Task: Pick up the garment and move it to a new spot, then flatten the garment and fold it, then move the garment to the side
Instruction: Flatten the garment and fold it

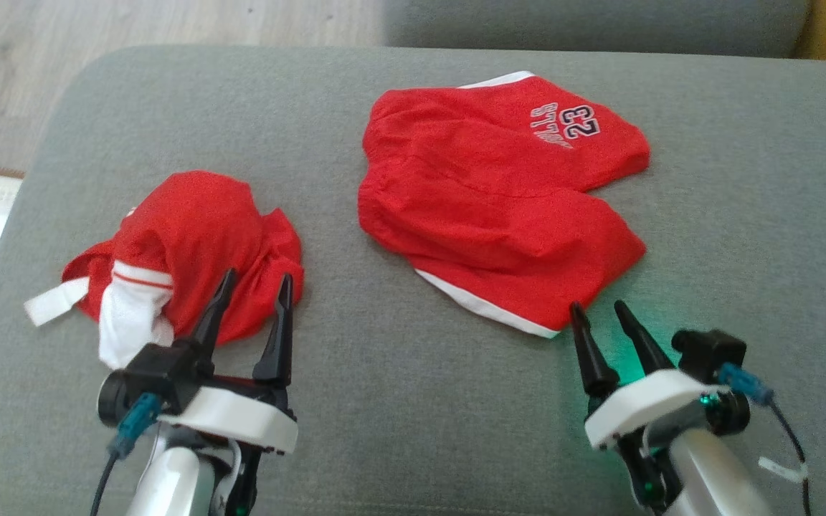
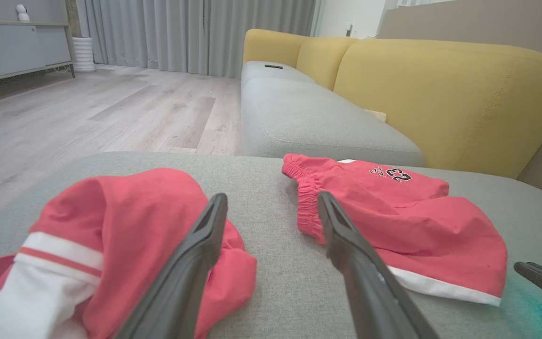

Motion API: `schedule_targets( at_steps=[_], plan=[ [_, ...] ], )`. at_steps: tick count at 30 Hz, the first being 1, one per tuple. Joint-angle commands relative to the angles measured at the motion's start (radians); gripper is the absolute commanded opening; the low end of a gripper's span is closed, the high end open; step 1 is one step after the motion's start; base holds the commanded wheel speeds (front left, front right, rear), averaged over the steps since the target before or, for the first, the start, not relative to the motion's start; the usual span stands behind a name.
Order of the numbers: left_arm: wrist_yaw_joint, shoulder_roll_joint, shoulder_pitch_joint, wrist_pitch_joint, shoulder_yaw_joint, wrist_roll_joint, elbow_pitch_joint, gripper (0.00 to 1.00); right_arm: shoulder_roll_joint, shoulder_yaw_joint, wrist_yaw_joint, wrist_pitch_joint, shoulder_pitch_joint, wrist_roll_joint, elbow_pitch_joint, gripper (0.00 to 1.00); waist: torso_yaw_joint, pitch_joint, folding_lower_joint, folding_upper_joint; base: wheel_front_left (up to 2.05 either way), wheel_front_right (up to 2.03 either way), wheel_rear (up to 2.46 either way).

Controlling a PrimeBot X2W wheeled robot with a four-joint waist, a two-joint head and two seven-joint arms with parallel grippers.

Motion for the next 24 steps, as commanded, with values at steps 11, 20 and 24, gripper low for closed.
schedule_targets(
  at_steps=[11, 20, 24],
  plan=[
    [0.005, -0.003, -0.049, -0.006, 0.029, -0.009, -0.025, 1.00, -0.004, 0.049, -0.001, -0.054, -0.217, 0.009, 0.231, 0.00, 0.023, 0.015, 0.0000, 0.0000, 0.00, 0.00, 0.00],
    [0.011, -0.003, -0.033, -0.006, 0.037, -0.021, -0.029, 1.00, -0.005, -0.199, -0.001, -0.085, -0.217, -0.275, 0.214, 0.00, -0.054, -0.030, 0.0000, 0.0000, 0.00, 0.00, 0.00],
    [0.016, -0.003, -0.027, -0.006, 0.031, -0.030, -0.032, 1.00, -0.005, -0.364, -0.001, -0.071, -0.165, -0.429, 0.118, 0.00, -0.085, -0.042, 0.0000, 0.0000, 0.00, 0.00, 0.00]
  ],
)
